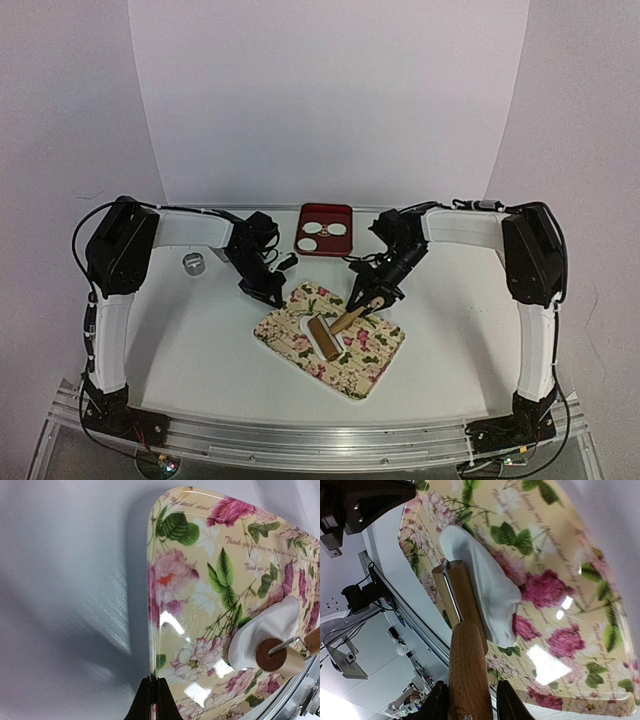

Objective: Roll out the dumpling wrappers from the dough

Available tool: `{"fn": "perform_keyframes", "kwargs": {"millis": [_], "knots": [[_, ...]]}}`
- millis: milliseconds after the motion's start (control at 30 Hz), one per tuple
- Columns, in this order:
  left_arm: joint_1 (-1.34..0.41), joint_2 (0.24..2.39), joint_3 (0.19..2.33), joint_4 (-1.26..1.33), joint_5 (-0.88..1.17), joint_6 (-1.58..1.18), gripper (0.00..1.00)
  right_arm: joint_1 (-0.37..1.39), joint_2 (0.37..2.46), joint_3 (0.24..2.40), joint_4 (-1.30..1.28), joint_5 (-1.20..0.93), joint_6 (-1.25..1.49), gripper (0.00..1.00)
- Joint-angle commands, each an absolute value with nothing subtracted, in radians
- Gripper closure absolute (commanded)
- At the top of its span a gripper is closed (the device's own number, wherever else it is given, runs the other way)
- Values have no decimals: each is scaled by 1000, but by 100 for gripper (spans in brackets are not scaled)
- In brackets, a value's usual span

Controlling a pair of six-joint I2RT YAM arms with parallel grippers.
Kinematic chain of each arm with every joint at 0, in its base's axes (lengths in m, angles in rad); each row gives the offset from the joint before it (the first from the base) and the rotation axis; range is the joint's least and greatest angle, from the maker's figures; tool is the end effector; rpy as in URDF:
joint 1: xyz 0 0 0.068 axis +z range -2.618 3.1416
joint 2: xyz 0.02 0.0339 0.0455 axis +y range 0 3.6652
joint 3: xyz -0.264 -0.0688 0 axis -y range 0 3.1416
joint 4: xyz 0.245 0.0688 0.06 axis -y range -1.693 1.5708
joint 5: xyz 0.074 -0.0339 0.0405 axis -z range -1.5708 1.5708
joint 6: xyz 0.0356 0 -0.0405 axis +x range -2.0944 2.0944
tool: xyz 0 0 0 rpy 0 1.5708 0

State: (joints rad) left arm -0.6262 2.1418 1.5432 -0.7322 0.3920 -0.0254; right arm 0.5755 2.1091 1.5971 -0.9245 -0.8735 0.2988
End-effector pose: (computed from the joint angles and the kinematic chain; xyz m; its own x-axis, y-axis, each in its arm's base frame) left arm 0.3358 -0.2597 0.1433 -0.8024 0.5514 -0.2282 0.5950 0.7098 -0.3770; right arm 0.3302 0.2467 0.1765 -0.9228 -0.3733 0.0957 -0.1716 0.6202 0.7654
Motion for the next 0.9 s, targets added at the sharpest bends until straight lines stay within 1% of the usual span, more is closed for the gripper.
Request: {"fn": "perform_keyframes", "kwargs": {"millis": [0,167,233,333,433,533,733,800,867], "knots": [[-623,2152,1505,-738,333,9,100,630,2222,1538,-962,-467,351,100],[-623,2146,1497,-732,336,9,100,517,2122,1475,-981,-400,320,100],[-623,2144,1499,-731,337,9,100,508,2121,1483,-991,-394,303,100],[-623,2144,1499,-730,339,9,100,552,2180,1504,-980,-446,323,100],[-623,2145,1495,-729,340,8,100,638,2245,1548,-970,-448,358,100],[-622,2145,1489,-724,341,9,100,659,2248,1542,-967,-417,375,100],[-621,2136,1480,-716,345,9,100,510,2122,1458,-996,-326,320,100],[-622,2134,1479,-714,345,9,100,506,2121,1467,-1005,-363,310,100],[-621,2136,1483,-717,343,9,100,521,2132,1488,-992,-463,313,100]]}}
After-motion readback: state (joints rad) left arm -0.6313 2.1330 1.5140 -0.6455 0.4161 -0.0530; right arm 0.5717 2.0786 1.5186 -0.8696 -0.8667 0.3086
